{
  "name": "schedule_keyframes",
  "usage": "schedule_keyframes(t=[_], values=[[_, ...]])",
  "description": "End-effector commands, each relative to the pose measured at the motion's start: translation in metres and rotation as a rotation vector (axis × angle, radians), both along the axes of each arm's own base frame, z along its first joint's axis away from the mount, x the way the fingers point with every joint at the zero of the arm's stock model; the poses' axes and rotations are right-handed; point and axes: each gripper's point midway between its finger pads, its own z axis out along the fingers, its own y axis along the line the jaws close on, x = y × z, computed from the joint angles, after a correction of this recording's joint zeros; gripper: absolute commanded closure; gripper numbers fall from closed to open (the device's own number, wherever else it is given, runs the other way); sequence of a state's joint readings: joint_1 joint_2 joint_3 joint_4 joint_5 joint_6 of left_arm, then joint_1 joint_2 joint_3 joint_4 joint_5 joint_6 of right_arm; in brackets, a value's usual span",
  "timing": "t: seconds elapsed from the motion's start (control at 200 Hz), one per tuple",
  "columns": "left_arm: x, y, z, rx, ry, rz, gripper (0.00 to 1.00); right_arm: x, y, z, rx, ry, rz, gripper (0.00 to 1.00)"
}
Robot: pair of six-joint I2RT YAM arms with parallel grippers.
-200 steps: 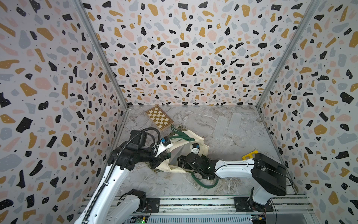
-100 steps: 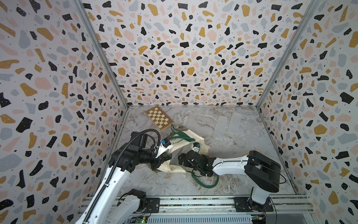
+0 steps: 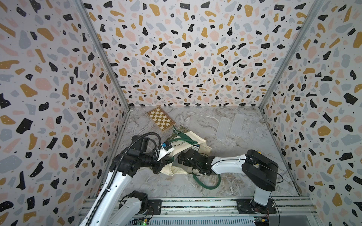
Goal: Take out the pencil case from the canvas bag
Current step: Pick up the pencil case from the canvas bag.
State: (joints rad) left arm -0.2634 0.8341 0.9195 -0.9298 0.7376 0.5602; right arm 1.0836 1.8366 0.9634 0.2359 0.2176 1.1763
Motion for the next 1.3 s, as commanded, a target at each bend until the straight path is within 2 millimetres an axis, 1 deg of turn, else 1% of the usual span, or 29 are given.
schedule_keyframes(t=[0.0, 0.155, 0.27, 0.415, 0.496, 0.591, 0.721, 0.856, 0.971, 1.106, 1.291], values=[[-0.005, -0.004, 0.004, -0.042, -0.001, -0.019, 1.00, 0.005, -0.002, -0.011, -0.047, 0.007, 0.005, 0.02], [-0.005, -0.003, 0.000, -0.036, 0.004, -0.020, 1.00, 0.008, 0.003, -0.014, -0.046, 0.002, 0.022, 0.08], [-0.005, -0.004, 0.000, -0.042, 0.010, -0.023, 1.00, 0.009, 0.003, -0.019, -0.059, 0.003, 0.030, 0.14], [-0.005, -0.004, 0.000, -0.040, 0.010, -0.023, 1.00, 0.009, -0.001, -0.024, -0.073, 0.007, 0.032, 0.22], [-0.003, -0.004, 0.000, -0.036, 0.009, -0.019, 1.00, 0.009, -0.006, -0.025, -0.081, 0.005, 0.026, 0.27], [-0.002, -0.003, 0.000, -0.032, 0.009, -0.017, 1.00, 0.008, -0.016, -0.018, -0.087, -0.015, 0.017, 0.30], [-0.001, -0.004, 0.001, -0.034, 0.010, -0.017, 1.00, 0.007, -0.032, -0.004, -0.097, -0.060, 0.009, 0.30], [-0.001, -0.004, -0.002, -0.031, 0.019, -0.015, 1.00, 0.004, -0.044, 0.014, -0.105, -0.117, 0.030, 0.30], [0.000, -0.004, -0.001, -0.032, 0.020, -0.013, 1.00, 0.001, -0.050, 0.026, -0.102, -0.153, 0.052, 0.30], [0.002, -0.003, 0.000, -0.026, 0.016, -0.005, 1.00, -0.003, -0.054, 0.030, -0.094, -0.170, 0.075, 0.30], [0.002, -0.003, 0.000, -0.031, 0.024, 0.002, 1.00, -0.008, -0.054, 0.040, -0.080, -0.196, 0.112, 0.30]])
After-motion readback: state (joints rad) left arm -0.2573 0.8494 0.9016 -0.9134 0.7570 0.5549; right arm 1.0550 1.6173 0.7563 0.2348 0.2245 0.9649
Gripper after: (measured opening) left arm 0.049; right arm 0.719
